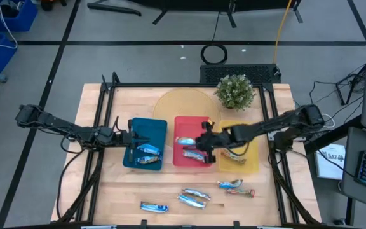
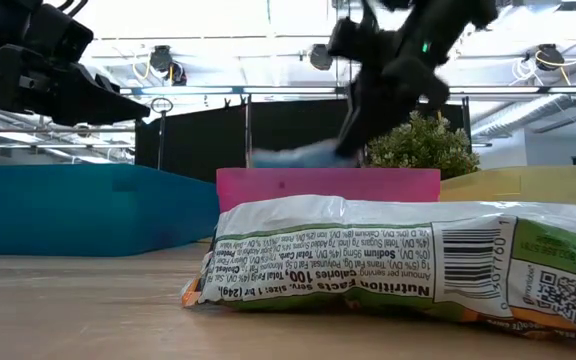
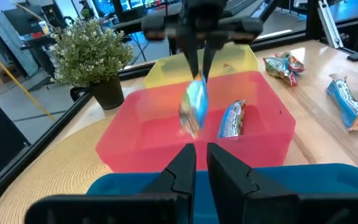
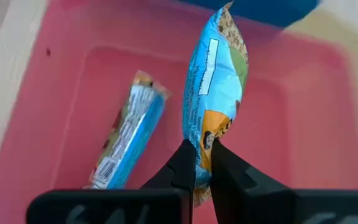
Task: Pick and place Granola Bars by type
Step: Put the yellow granola bar into the red bin, then put the red granola bar into the yellow bin
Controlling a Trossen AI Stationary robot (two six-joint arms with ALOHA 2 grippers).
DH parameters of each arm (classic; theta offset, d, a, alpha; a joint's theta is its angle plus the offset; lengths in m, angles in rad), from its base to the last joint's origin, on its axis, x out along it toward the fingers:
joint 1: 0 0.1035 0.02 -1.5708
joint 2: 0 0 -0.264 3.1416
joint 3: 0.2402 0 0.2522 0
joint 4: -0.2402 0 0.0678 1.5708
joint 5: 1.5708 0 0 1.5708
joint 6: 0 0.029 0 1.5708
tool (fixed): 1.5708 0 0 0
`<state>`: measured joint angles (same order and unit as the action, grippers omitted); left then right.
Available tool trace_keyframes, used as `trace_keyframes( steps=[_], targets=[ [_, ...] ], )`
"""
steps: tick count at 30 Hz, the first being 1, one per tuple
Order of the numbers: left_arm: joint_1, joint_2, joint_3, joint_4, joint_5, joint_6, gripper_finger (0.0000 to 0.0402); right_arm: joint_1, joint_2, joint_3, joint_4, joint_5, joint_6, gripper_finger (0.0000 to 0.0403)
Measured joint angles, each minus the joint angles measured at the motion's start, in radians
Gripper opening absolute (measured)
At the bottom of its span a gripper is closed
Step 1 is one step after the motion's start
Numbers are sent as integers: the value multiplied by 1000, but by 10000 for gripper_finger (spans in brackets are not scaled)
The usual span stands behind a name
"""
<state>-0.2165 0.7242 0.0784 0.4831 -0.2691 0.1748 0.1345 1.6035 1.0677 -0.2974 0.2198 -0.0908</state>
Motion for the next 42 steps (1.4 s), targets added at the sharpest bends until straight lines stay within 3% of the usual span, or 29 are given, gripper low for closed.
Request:
trace_keyframes(
  steps=[8, 13, 21, 27, 30, 34, 42],
  targets=[
    [0, 0, 0, -16, 0, -29, 49, -61, 127, -18, 8, -95, 0, 23],
    [0, 0, 0, -16, 1, -53, 49, -61, 134, -18, 1, -94, 41, 61],
    [0, 0, 0, -16, 3, -57, 49, -40, 37, -17, -25, -82, 50, 156],
    [0, 0, 0, -15, 6, -49, 49, -11, -126, -11, -144, -6, 58, 181],
    [0, 0, 0, -15, 6, -41, 49, 37, -196, 30, -282, 45, 101, 178],
    [0, 0, 0, -15, 6, -46, 49, 150, -193, 93, -483, 122, 218, 168],
    [0, 0, 0, -13, 6, -77, 49, 391, -50, 122, -519, 114, 506, 194]
  ],
)
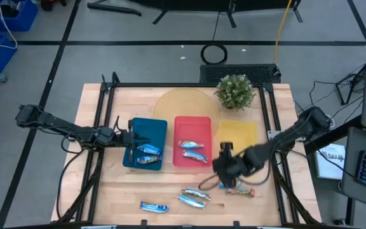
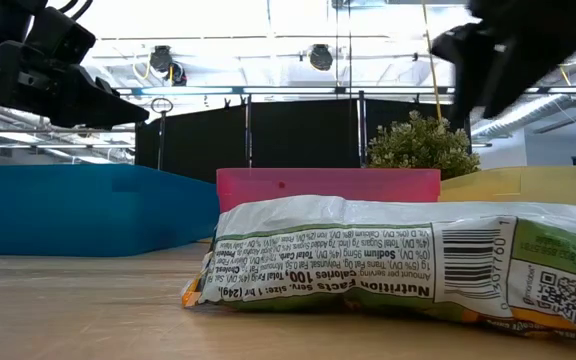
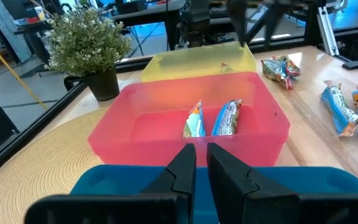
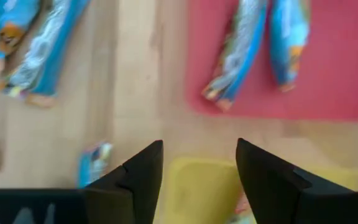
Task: Pick and place Granola Bars by type
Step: Put the red granola bar into the yellow bin
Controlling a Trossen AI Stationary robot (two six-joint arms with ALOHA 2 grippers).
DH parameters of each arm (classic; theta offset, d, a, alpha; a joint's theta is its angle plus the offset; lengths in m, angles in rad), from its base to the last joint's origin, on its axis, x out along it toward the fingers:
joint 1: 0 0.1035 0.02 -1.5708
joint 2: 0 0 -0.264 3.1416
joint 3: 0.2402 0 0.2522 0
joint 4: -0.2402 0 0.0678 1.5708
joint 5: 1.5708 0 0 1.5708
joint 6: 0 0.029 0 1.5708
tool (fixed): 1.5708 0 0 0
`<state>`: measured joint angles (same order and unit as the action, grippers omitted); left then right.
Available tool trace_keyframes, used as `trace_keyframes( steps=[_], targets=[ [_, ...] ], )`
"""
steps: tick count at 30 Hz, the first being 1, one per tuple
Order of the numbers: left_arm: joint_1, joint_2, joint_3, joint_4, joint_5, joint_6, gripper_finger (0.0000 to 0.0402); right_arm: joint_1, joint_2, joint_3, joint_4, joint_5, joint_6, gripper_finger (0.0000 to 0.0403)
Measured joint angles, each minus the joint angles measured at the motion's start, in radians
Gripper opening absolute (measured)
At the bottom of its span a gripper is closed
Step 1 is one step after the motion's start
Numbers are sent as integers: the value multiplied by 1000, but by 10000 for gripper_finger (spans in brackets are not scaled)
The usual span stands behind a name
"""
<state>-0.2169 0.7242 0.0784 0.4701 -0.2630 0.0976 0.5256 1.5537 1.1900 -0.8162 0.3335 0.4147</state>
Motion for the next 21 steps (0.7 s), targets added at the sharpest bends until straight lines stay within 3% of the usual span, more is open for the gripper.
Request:
trace_keyframes(
  steps=[9, 21],
  targets=[
    [0, 0, 0, 8, 0, -29, 49, 151, 71, 0, 87, -46, 199, 232],
    [-1, 0, 0, 7, 2, -58, 49, 196, 223, 0, 139, -49, 310, 233]
  ],
)
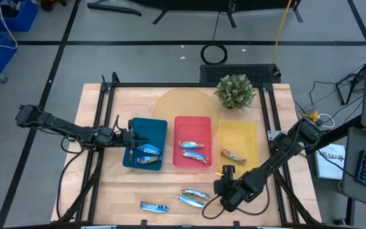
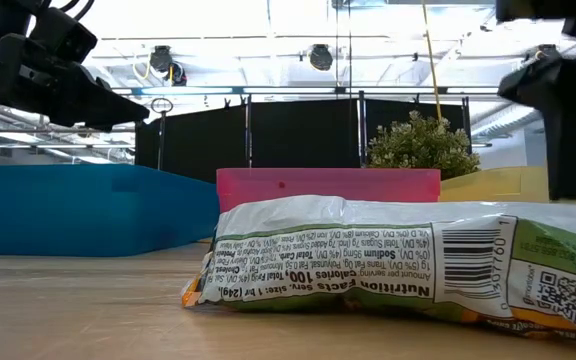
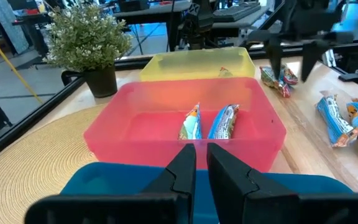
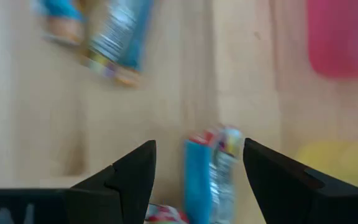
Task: Pick and place Granola Bars by type
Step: Put the red granola bar into the yellow bin
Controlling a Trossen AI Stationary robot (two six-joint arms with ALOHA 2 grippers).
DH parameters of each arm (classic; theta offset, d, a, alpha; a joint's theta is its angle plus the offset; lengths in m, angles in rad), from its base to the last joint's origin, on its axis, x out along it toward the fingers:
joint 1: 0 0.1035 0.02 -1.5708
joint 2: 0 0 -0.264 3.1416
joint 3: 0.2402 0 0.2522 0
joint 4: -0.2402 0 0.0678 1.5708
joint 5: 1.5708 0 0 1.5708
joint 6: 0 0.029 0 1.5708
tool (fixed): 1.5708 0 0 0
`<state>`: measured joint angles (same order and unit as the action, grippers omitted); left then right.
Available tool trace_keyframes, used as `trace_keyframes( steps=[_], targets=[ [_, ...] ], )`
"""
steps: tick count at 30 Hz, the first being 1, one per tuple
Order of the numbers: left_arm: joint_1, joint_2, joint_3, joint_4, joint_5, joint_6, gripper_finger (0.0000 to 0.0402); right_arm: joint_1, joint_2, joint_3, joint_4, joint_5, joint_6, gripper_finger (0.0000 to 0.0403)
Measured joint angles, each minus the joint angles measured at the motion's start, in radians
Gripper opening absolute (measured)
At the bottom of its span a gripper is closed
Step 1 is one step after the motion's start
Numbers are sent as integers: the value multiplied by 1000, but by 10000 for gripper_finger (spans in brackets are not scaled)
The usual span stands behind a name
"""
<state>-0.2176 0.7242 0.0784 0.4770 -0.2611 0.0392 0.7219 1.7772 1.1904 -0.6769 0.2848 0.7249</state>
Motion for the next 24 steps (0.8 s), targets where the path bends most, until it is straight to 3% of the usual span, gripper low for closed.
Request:
trace_keyframes(
  steps=[15, 24],
  targets=[
    [0, 0, 0, -2, 3, -4, 49, 0, 27, 0, -22, -24, 42, 231],
    [-28, 0, 0, -3, 3, 10, 49, 0, 26, -28, 25, -1, 46, 180]
  ],
)
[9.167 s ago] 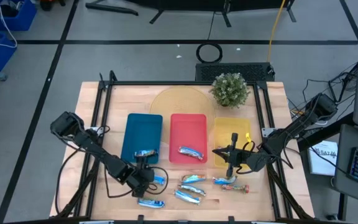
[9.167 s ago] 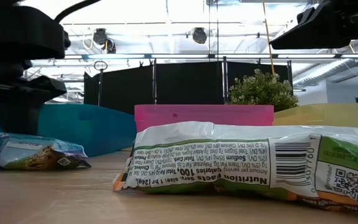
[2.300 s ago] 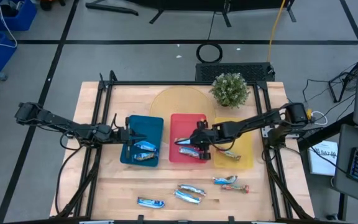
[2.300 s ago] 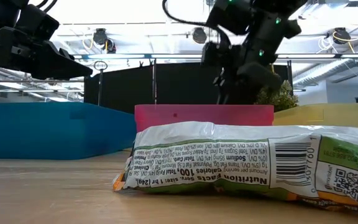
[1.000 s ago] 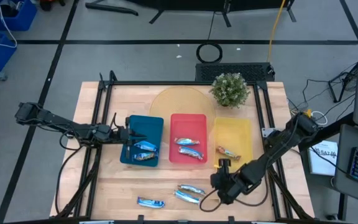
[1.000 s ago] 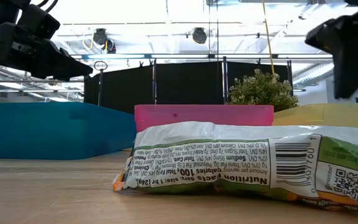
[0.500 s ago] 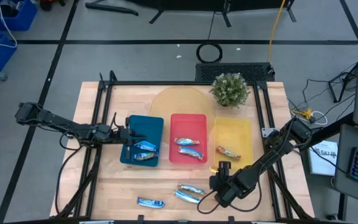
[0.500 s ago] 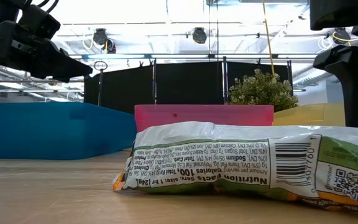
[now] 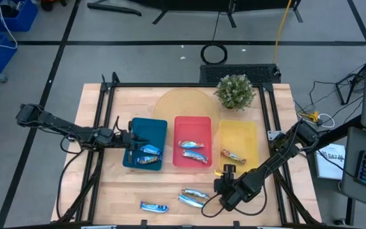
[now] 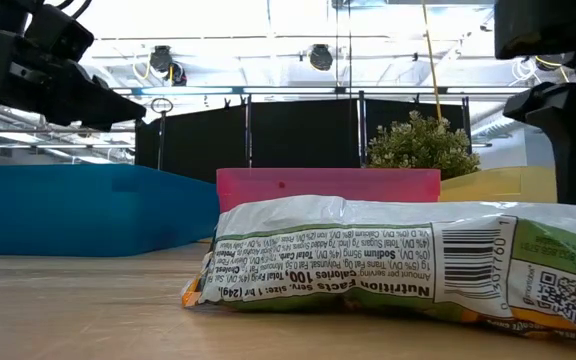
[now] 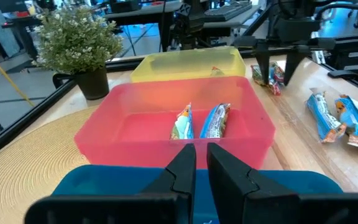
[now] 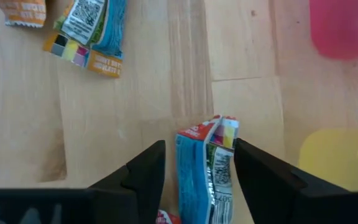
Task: Pick and place Granola Bars by type
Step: Put the red granola bar into the yellow bin
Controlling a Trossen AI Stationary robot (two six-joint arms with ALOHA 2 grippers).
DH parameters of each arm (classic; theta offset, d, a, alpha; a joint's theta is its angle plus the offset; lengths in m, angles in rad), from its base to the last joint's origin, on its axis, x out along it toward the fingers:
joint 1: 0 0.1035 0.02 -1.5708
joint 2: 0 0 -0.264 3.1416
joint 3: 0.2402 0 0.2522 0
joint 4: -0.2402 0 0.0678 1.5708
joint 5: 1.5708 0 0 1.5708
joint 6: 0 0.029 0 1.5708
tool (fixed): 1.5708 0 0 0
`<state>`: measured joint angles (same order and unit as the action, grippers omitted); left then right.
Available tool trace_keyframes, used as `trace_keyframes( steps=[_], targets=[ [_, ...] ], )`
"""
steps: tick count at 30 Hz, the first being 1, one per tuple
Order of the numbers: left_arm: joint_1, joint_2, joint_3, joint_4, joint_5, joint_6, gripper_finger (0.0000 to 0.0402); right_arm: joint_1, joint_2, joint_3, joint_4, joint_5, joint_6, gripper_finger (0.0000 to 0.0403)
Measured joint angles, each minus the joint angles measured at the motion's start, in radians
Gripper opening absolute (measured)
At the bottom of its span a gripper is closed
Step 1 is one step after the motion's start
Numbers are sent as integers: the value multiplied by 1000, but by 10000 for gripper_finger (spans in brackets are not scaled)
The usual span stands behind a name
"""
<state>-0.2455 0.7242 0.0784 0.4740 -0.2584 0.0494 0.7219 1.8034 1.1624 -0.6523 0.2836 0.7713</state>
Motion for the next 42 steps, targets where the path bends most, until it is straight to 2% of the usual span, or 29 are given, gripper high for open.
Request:
trace_keyframes(
  steps=[8, 13, 19, 22, 25, 30, 33, 36, 38, 42],
  targets=[
    [-26, 0, 0, 0, -1, 25, 49, 0, 0, -50, 99, -27, -9, 122],
    [-26, 0, 0, 1, -4, 25, 49, -3, 0, -50, 113, -26, -43, 73],
    [-26, 0, 0, 2, -4, 25, 49, -16, 0, 35, 77, -27, -145, 38],
    [-26, 0, 0, 2, -4, 25, 49, -26, 0, 129, -39, -26, -193, 38],
    [-26, 0, 0, 2, -4, 26, 49, -43, 0, 243, -233, -13, -222, 38],
    [-26, 0, 0, 2, -4, 26, 49, -90, -4, 370, -580, 84, -234, 36],
    [-26, 0, 0, 2, -4, 26, 49, -144, -11, 347, -664, 84, -220, 36],
    [-26, 0, 0, 3, -4, 26, 49, -194, -10, 284, -663, 82, -232, 36],
    [-26, 0, 0, 3, -4, 27, 49, -223, -10, 238, -649, 75, -249, 35],
    [-26, 0, 0, 3, -4, 57, 49, -276, -27, 128, -519, -27, -314, 34]
  ],
)
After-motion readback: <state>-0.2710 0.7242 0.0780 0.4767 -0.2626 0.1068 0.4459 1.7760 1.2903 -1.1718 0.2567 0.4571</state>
